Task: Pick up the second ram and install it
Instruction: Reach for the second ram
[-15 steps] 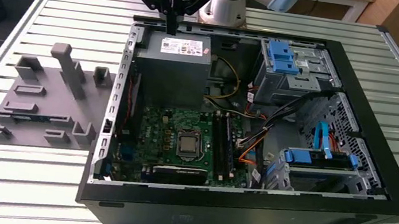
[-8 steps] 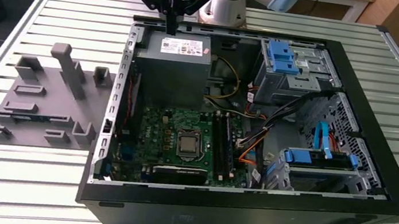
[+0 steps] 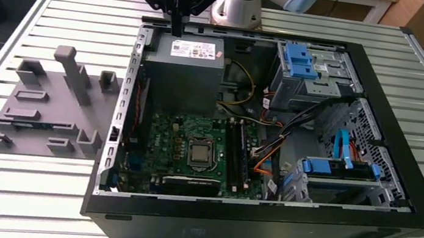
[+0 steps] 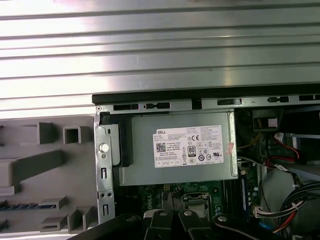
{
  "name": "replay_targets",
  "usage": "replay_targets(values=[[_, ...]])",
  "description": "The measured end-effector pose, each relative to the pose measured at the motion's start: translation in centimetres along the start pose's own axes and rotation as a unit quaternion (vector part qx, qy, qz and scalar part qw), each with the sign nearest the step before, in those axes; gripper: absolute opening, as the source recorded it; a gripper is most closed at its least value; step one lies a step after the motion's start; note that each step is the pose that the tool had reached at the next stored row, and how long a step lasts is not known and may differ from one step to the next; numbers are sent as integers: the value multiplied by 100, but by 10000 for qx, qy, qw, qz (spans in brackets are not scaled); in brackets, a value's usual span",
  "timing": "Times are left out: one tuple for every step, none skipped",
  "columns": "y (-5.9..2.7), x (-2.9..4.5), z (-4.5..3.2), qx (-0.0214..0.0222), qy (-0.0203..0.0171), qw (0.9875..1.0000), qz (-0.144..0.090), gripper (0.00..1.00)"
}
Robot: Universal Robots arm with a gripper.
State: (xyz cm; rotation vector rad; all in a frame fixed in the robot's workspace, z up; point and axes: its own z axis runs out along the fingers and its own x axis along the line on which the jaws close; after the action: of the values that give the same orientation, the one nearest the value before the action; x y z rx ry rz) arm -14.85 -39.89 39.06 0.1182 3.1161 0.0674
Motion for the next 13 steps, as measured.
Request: replay_targets(values=[[-1, 16, 0, 0, 0, 10000, 0, 11], [-2, 31, 0, 0, 0, 10000, 0, 11], [-3, 46, 0, 0, 0, 10000, 1, 11], [-5, 62, -1, 0, 0, 10000, 0, 11], [-6, 75, 0, 0, 0, 10000, 0, 11], [-7, 88, 0, 0, 0, 10000, 0, 11], [-8, 104, 0, 0, 0, 10000, 0, 11], [-9, 119, -1, 0, 0, 10000, 0, 11], [-10, 134, 0, 0, 0, 10000, 0, 11], [-11, 144, 0, 0, 0, 10000, 0, 11], [-12, 154, 0, 0, 0, 10000, 0, 11], [-13, 166, 0, 0, 0, 10000, 0, 11], [-13, 176, 0, 0, 0, 10000, 0, 11]])
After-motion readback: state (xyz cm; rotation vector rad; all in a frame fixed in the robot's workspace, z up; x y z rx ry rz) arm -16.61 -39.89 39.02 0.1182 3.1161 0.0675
